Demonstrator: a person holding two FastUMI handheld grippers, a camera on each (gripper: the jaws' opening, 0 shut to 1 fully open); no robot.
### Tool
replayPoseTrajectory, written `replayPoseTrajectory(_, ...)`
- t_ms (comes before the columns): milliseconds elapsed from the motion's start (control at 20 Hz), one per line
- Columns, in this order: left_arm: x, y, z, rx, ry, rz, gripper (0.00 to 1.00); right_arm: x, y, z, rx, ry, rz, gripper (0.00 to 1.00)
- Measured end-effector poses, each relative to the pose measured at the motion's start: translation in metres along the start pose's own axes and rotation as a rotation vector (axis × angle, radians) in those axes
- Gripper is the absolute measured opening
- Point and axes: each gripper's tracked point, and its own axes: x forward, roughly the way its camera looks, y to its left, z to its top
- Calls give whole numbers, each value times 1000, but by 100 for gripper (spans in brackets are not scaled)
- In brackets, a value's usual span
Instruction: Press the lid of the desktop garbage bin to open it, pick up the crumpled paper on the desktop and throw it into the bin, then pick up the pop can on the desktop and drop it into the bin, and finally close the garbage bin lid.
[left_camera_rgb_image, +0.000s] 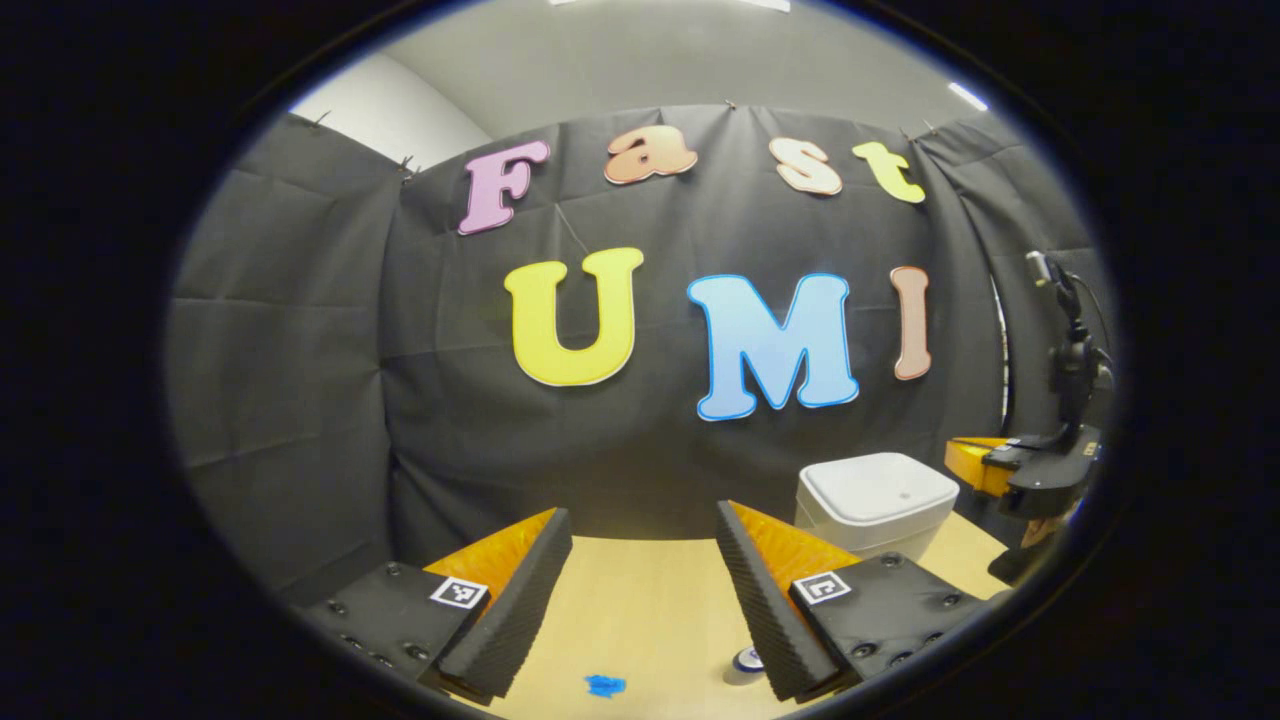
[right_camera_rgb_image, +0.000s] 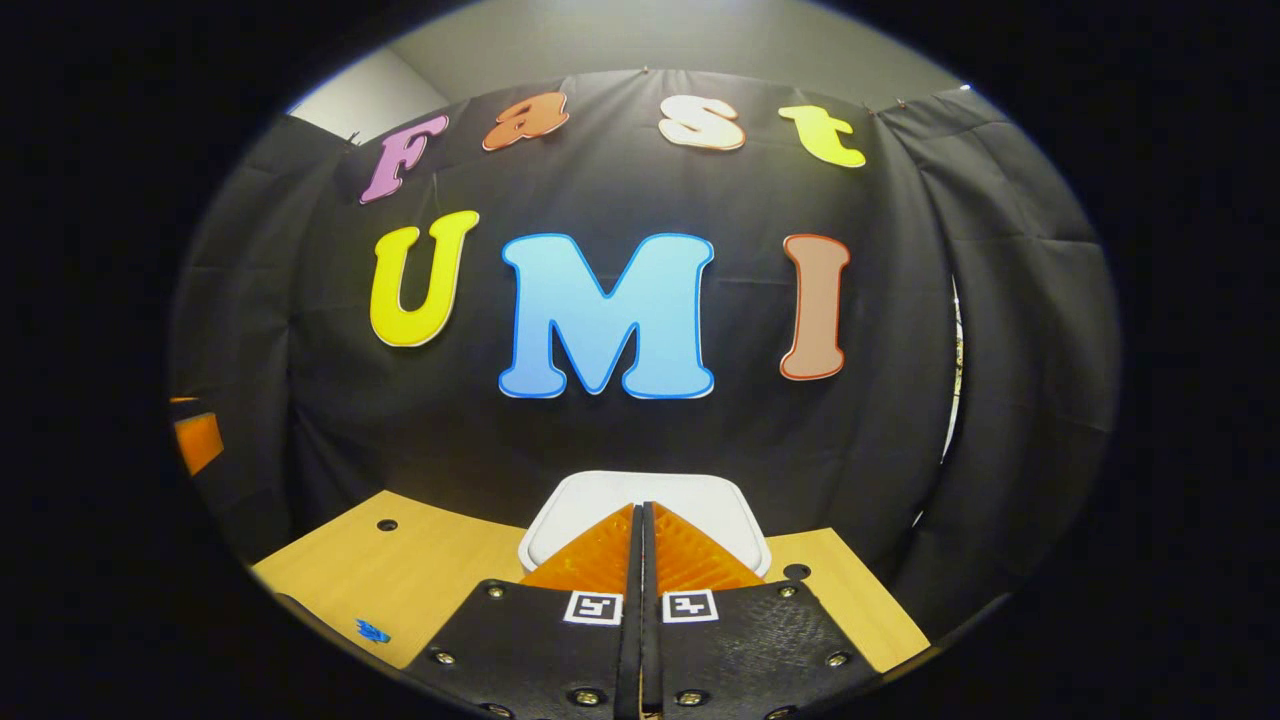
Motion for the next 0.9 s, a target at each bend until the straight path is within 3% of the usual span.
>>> replayPoseTrajectory(350, 21, 9, -7, -3, 18, 33, 96, 42, -1, -34, -15, 92, 2, 1)
replayPoseTrajectory(900, 40, 0, -19, -9, 38, 28, 96, 49, -2, -53, -9, 134, 7, 1)
